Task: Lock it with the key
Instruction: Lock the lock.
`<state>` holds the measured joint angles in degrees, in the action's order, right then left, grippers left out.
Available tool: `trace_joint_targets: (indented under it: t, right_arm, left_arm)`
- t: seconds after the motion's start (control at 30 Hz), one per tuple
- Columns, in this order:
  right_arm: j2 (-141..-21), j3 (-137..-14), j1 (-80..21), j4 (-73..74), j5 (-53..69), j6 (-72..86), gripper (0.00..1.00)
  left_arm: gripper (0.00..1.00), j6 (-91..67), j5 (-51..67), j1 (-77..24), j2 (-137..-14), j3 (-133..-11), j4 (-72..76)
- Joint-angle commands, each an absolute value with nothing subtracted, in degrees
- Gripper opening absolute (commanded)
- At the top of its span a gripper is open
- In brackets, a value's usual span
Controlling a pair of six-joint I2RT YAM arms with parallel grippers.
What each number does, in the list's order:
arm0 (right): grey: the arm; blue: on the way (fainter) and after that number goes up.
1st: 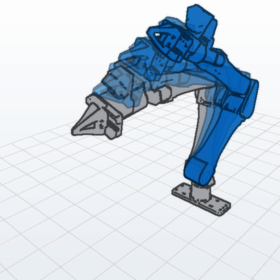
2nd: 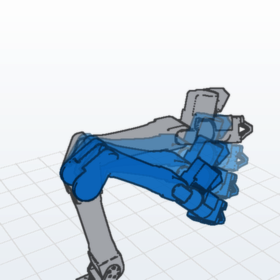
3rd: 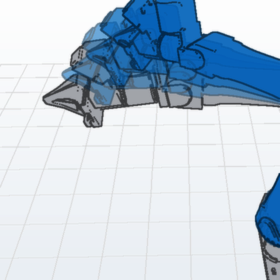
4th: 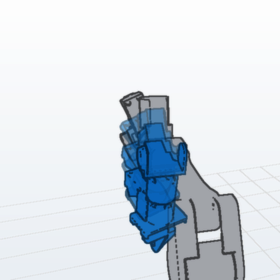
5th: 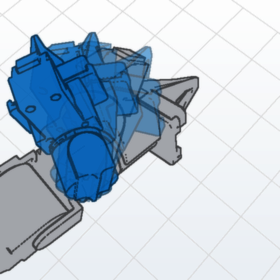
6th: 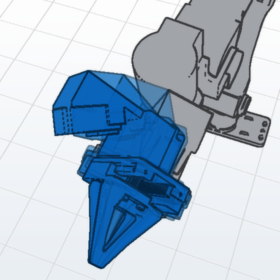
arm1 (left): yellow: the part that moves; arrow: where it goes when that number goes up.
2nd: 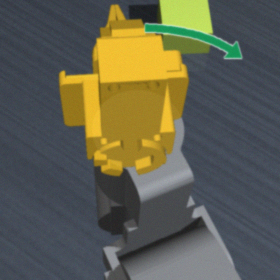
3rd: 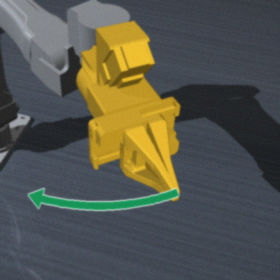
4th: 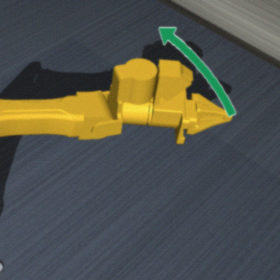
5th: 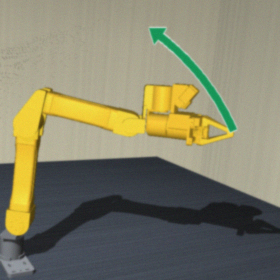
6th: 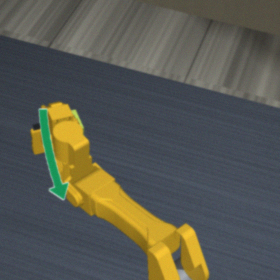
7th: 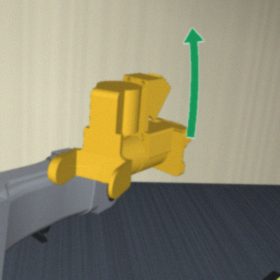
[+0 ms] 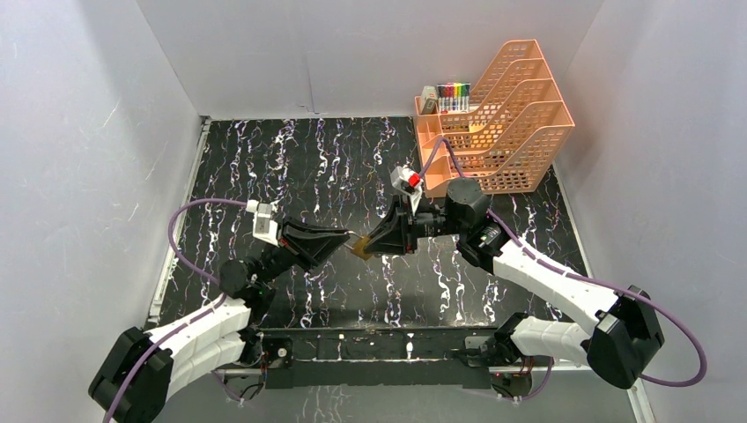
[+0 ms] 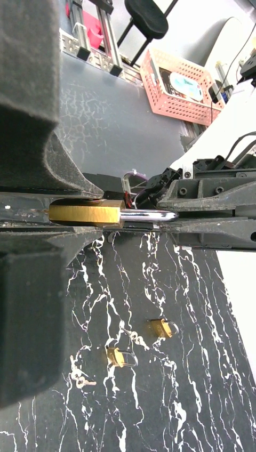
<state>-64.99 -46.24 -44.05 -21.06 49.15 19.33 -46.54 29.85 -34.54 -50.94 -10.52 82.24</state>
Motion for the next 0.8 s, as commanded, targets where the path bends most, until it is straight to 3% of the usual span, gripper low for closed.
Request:
trace_joint_targets:
  t: [0.0, 0.77]
  right_arm:
    - [-64.4, -52.6, -45.4, -40.5, 43.5, 19.3, 0.00]
    - [-66.2, -53.7, -45.3, -50.6, 37.2, 20.8, 0.00]
  left_arm:
    - [0.00, -45.1, 37.0, -37.6, -54.6, -9.1, 75.8]
    - [0.00, -42.5, 35.8, -42.6, -60.4, -8.8, 75.8]
